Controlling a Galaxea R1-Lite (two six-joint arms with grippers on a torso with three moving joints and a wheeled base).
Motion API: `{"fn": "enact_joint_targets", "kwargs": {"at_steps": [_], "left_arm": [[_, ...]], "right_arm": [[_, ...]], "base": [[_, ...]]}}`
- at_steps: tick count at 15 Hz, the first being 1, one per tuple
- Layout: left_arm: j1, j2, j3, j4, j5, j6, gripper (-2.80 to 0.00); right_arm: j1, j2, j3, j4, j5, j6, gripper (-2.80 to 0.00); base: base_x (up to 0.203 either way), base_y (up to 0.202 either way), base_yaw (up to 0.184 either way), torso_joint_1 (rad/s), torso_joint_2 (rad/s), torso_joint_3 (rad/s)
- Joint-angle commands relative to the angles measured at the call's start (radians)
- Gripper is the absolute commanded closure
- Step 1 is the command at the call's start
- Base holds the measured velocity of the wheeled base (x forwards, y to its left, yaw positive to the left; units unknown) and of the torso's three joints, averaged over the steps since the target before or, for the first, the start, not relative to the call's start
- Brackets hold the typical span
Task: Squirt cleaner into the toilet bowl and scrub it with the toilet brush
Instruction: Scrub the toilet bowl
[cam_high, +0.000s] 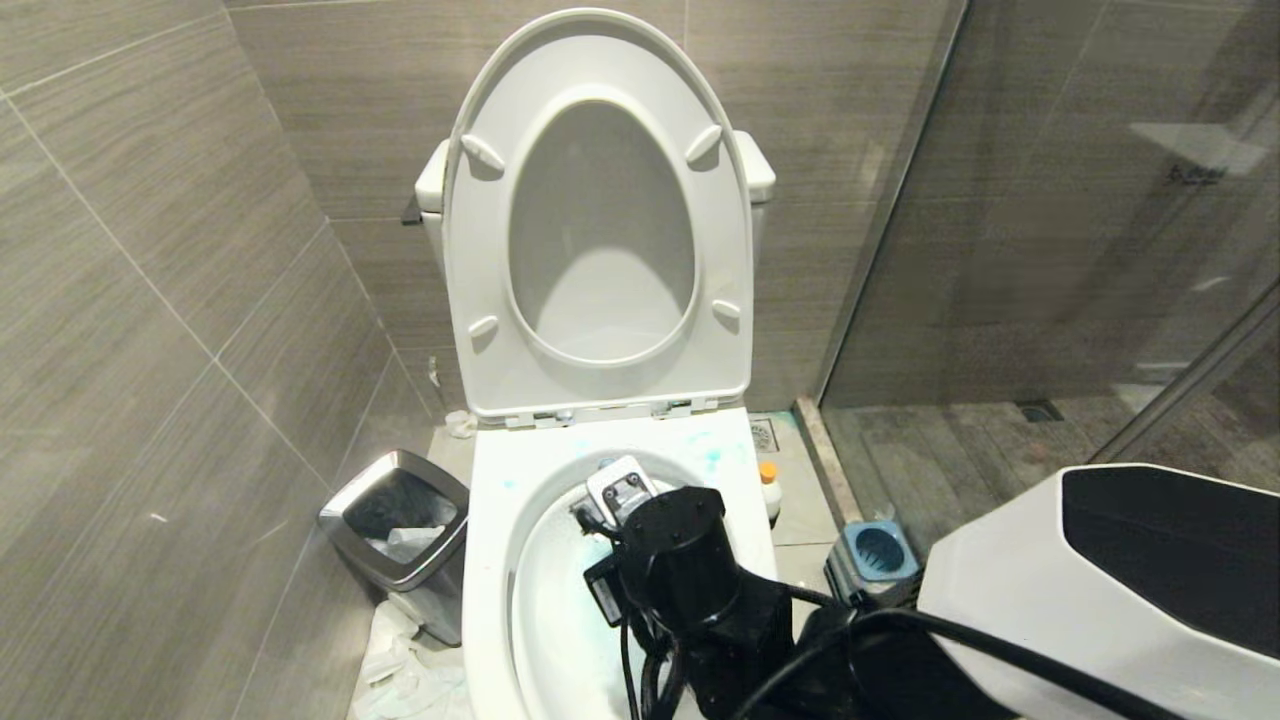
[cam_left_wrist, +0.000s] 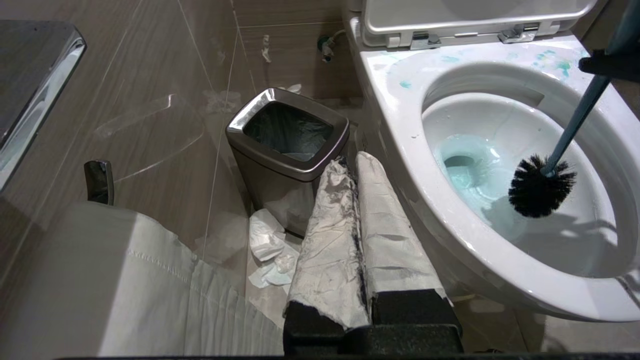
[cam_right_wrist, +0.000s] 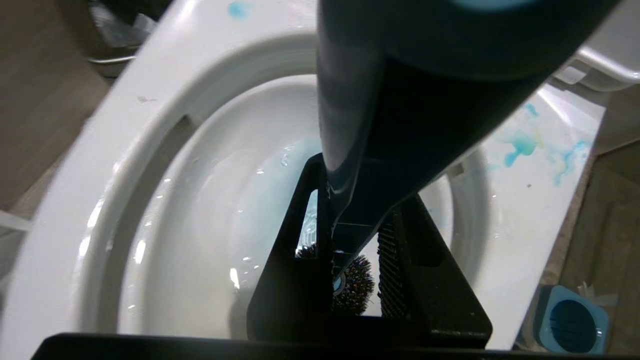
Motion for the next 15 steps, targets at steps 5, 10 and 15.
{"fn": "enact_joint_targets", "kwargs": {"at_steps": [5,10,15], "left_arm": [[0.001,0.001,0.001,0.000,0.000,0.000,0.00],[0.001,0.001,0.000,0.000,0.000,0.000,0.00],[0.001,0.001,0.000,0.000,0.000,0.000,0.00]], "right_arm": [[0.130,-0.043,0.051,-0.014,-0.010,0.062,0.00],[0.147,0.033,-0.073,-0.013,-0.013,0.058,0.00],[0.092,0.147,-0.303,0.038,-0.012,0.042,0.00]], "base": [[0.000,0.000,0.000,0.000,0.00,0.000],[0.000,0.000,0.000,0.000,0.00,0.000],[0.000,0.000,0.000,0.000,0.00,0.000]]}}
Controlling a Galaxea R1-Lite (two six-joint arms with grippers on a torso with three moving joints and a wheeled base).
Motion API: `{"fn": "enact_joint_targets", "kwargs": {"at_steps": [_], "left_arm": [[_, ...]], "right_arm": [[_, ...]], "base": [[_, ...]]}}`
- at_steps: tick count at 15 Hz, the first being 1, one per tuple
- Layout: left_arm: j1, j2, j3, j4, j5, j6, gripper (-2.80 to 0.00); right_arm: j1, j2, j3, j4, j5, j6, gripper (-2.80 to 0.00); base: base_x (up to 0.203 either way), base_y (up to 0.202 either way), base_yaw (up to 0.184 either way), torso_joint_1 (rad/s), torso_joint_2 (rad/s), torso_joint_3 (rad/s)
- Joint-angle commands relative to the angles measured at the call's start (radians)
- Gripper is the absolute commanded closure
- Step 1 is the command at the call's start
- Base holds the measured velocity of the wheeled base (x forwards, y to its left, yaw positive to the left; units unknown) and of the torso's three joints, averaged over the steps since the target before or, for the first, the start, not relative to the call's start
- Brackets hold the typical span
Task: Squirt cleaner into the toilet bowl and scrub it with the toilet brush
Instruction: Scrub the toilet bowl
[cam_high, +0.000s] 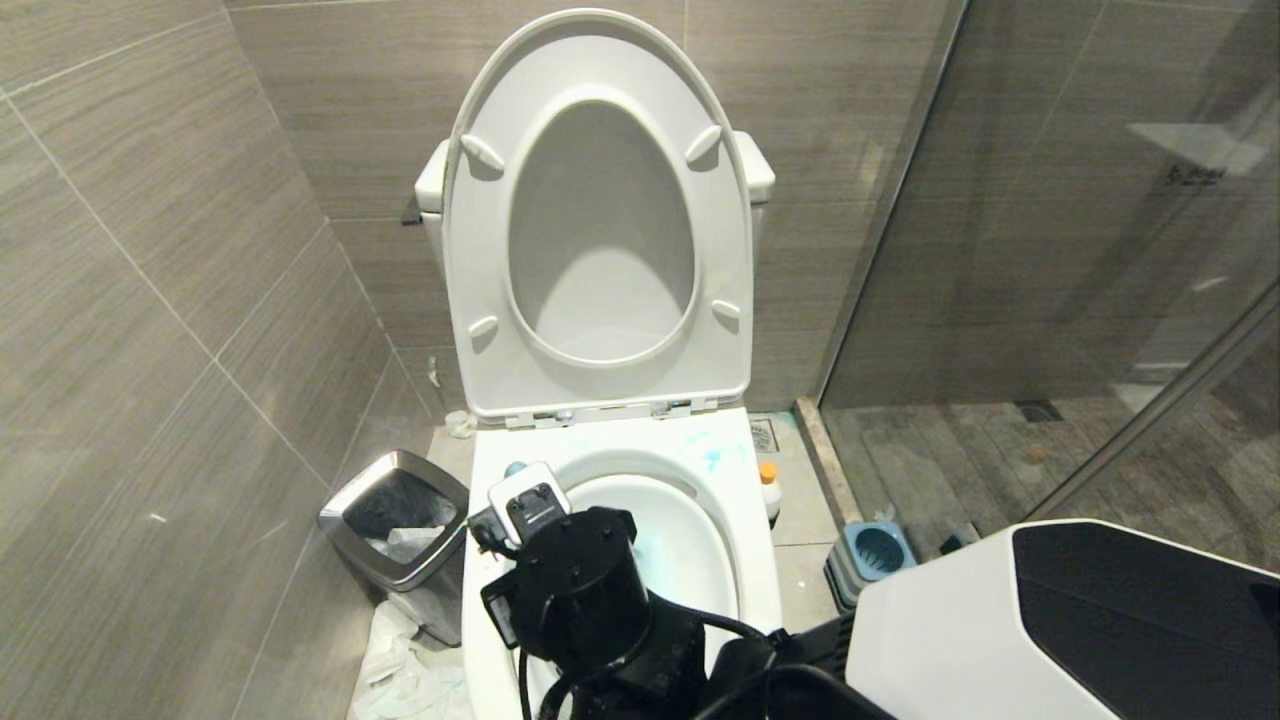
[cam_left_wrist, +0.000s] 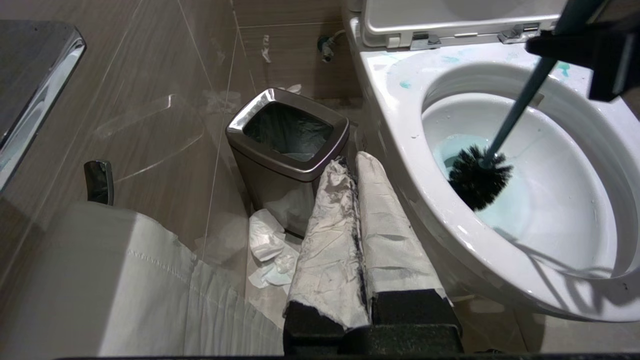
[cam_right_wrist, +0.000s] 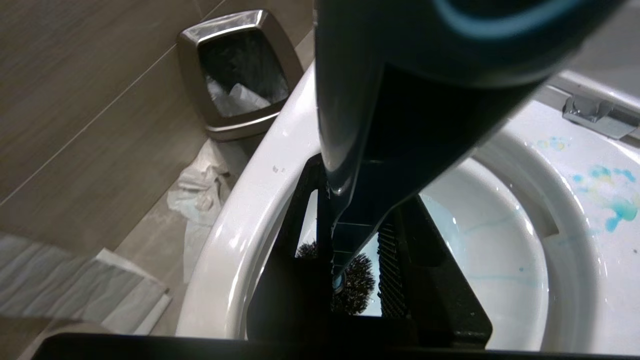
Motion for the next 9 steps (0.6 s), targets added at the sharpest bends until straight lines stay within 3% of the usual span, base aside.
{"fn": "enact_joint_targets", "kwargs": {"at_steps": [1,6,9], "left_arm": [[0.001,0.001,0.001,0.000,0.000,0.000,0.00],[0.001,0.001,0.000,0.000,0.000,0.000,0.00],[0.000,0.001,0.000,0.000,0.000,0.000,0.00]], "right_arm": [[-0.040,0.087,-0.133,0.031,-0.002,-0.008,0.00],[-0.176,0.199,-0.428,0.166,-0.001,-0.049,0.00],[-0.211,0.173,-0.420,0.198,-0.002,-0.051,0.00]], "base": [[0.000,0.000,0.000,0.000,0.00,0.000],[0.000,0.000,0.000,0.000,0.00,0.000],[0.000,0.000,0.000,0.000,0.00,0.000]]}}
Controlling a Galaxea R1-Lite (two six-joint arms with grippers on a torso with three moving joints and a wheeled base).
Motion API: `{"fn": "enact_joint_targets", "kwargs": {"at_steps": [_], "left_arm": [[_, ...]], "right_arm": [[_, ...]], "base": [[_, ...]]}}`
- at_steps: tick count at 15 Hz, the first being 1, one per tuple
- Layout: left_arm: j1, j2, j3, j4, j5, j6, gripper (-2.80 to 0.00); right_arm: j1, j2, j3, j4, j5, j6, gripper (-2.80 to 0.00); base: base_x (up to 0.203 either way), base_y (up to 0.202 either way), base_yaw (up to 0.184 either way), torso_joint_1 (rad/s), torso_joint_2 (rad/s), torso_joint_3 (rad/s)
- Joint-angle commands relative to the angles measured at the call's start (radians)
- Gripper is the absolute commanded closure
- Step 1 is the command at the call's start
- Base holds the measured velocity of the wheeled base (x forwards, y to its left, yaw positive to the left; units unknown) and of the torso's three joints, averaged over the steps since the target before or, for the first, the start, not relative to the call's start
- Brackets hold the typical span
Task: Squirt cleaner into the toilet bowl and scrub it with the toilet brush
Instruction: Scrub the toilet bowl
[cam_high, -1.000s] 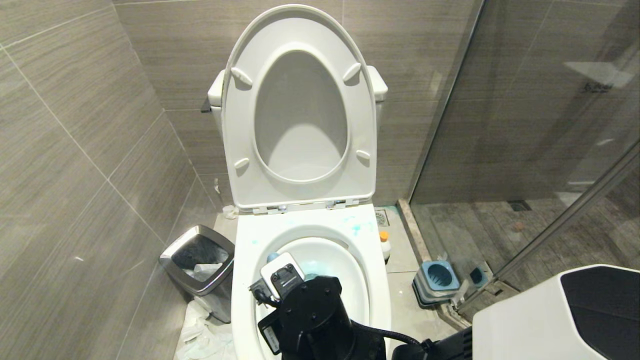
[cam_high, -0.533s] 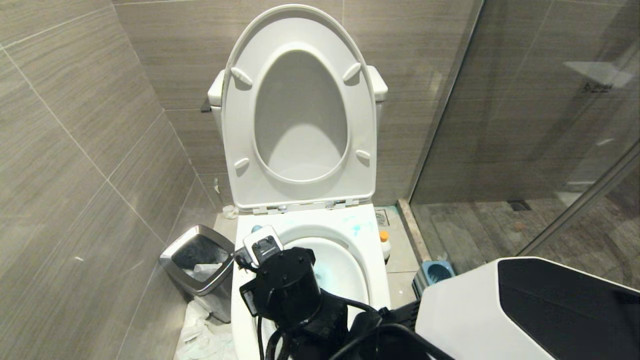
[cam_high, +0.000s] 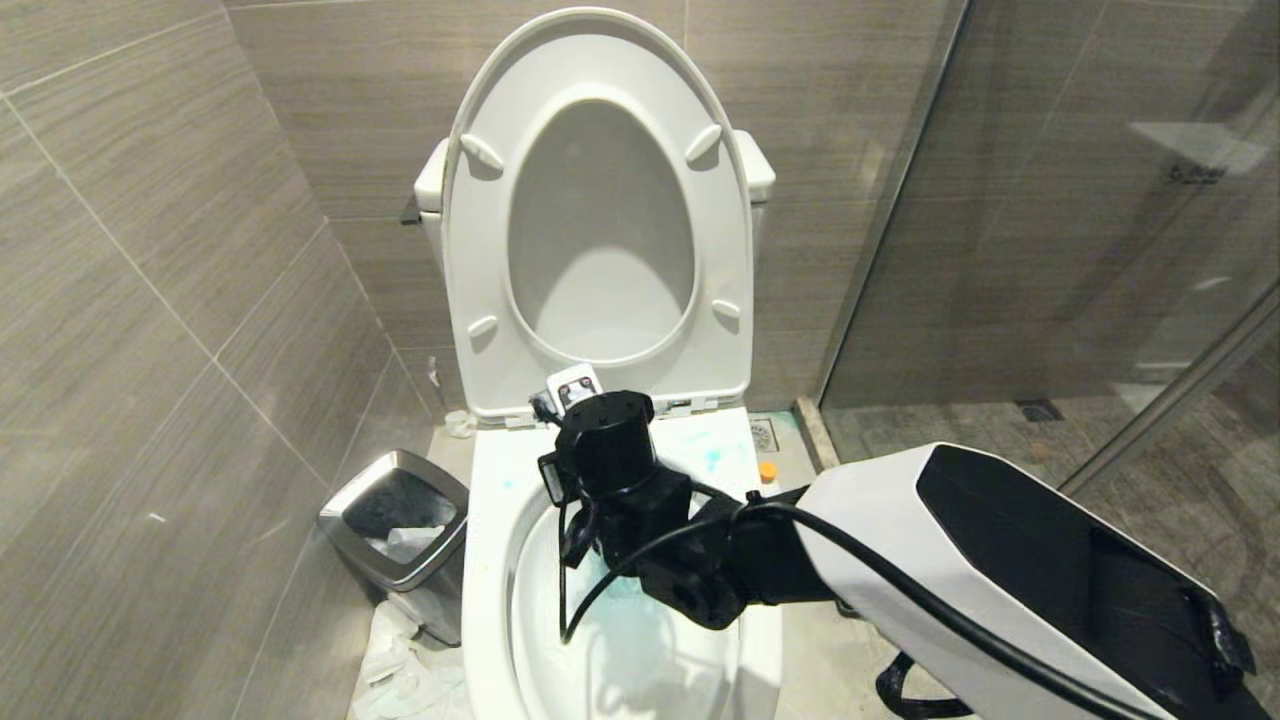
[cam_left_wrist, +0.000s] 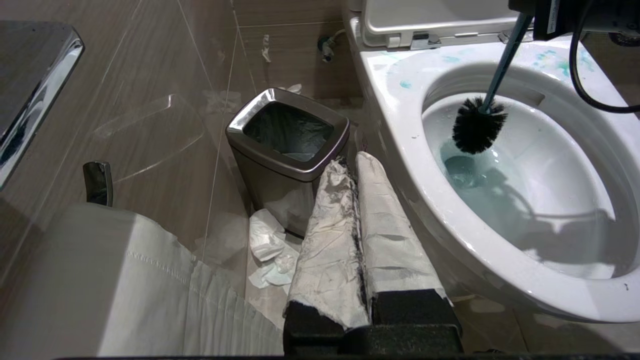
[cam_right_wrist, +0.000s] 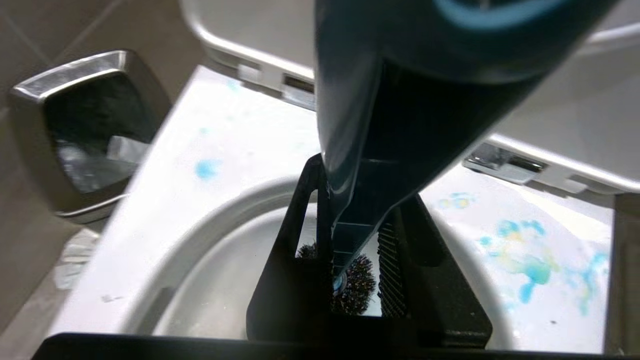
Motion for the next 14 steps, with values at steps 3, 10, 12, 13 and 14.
{"fn": "enact_joint_targets", "kwargs": {"at_steps": [3,10,12,13,14], "left_arm": [[0.000,0.001,0.000,0.000,0.000,0.000,0.00],[-0.001,0.001,0.001,0.000,0.000,0.000,0.00],[0.000,0.001,0.000,0.000,0.000,0.000,0.00],[0.000,0.001,0.000,0.000,0.000,0.000,0.00],[0.000,0.001,0.000,0.000,0.000,0.000,0.00]], "right_arm": [[-0.021,-0.027,0.031,-0.003,0.000,-0.001,0.00],[-0.027,0.100,0.023,-0.006,-0.003,0.021,0.00],[-0.027,0.106,0.027,-0.006,-0.006,0.022,0.00],[-0.027,0.087,0.028,-0.005,-0.006,0.022,0.00],[-0.027,0.058,0.030,-0.001,-0.006,0.020,0.00]], "base": [[0.000,0.000,0.000,0.000,0.00,0.000],[0.000,0.000,0.000,0.000,0.00,0.000],[0.000,0.000,0.000,0.000,0.00,0.000],[0.000,0.000,0.000,0.000,0.00,0.000],[0.000,0.000,0.000,0.000,0.00,0.000]]}}
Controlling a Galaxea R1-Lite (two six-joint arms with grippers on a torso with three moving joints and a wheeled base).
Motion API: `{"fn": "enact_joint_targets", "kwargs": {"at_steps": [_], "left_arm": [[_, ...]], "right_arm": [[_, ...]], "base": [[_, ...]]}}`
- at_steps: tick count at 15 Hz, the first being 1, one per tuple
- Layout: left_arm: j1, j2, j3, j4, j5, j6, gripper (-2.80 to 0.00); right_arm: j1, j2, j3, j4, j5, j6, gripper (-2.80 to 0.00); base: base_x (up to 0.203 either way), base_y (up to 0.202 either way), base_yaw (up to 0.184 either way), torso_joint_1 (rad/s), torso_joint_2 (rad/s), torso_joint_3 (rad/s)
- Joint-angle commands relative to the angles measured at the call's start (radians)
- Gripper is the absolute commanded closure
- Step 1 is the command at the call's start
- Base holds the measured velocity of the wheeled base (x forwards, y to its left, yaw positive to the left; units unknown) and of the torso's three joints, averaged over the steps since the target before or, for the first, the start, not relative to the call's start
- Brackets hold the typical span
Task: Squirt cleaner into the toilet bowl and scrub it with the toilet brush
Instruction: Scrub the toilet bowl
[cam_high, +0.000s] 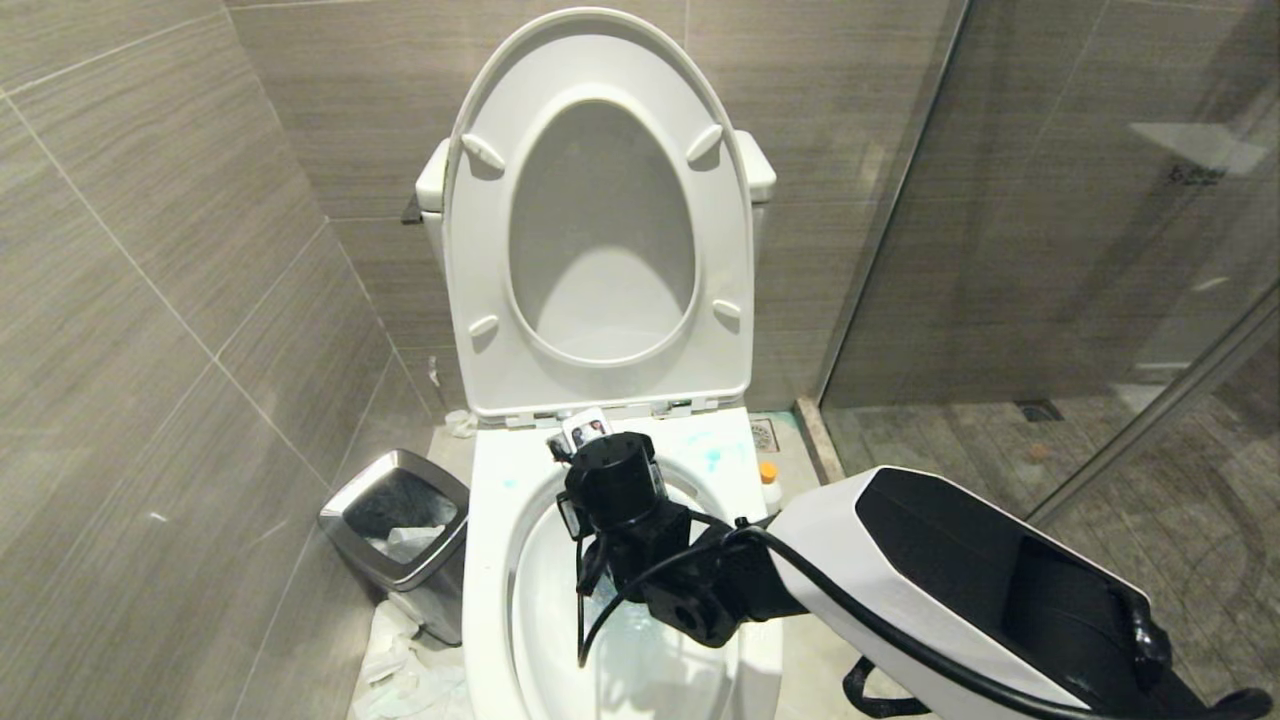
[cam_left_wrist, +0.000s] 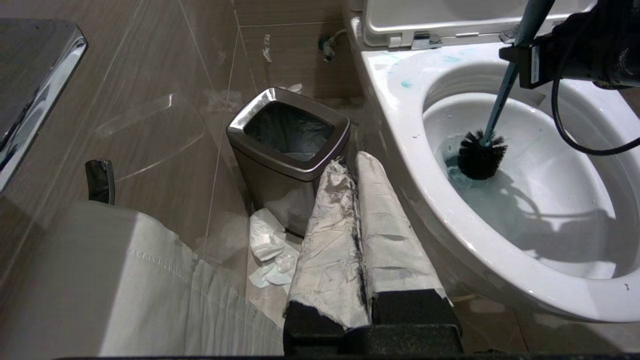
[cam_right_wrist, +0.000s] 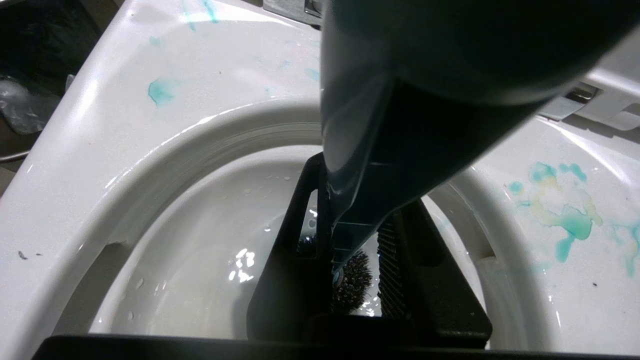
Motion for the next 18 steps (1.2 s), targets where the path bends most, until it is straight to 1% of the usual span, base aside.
{"fn": "enact_joint_targets", "kwargs": {"at_steps": [1,3,5,10,12,15,18], "left_arm": [[0.000,0.001,0.000,0.000,0.000,0.000,0.00],[-0.001,0.001,0.000,0.000,0.000,0.000,0.00],[0.000,0.001,0.001,0.000,0.000,0.000,0.00],[-0.001,0.001,0.000,0.000,0.000,0.000,0.00],[0.000,0.001,0.001,0.000,0.000,0.000,0.00],[0.000,0.001,0.001,0.000,0.000,0.000,0.00],[0.000,0.001,0.000,0.000,0.000,0.000,0.00]], "right_arm": [[0.001,-0.053,0.003,0.011,-0.004,-0.002,0.00],[0.004,-0.100,0.003,0.031,-0.004,-0.003,0.00],[0.004,-0.097,0.004,0.038,-0.002,-0.003,0.00],[0.009,0.017,-0.008,0.037,0.002,0.003,0.00],[0.009,0.031,-0.005,0.035,-0.004,0.002,0.00],[0.021,-0.035,0.011,0.037,-0.015,-0.008,0.00],[0.061,-0.178,0.072,0.037,-0.020,-0.020,0.00]], "base": [[0.000,0.000,0.000,0.000,0.00,0.000],[0.000,0.000,0.000,0.000,0.00,0.000],[0.000,0.000,0.000,0.000,0.00,0.000],[0.000,0.000,0.000,0.000,0.00,0.000],[0.000,0.000,0.000,0.000,0.00,0.000],[0.000,0.000,0.000,0.000,0.00,0.000],[0.000,0.000,0.000,0.000,0.00,0.000]]}}
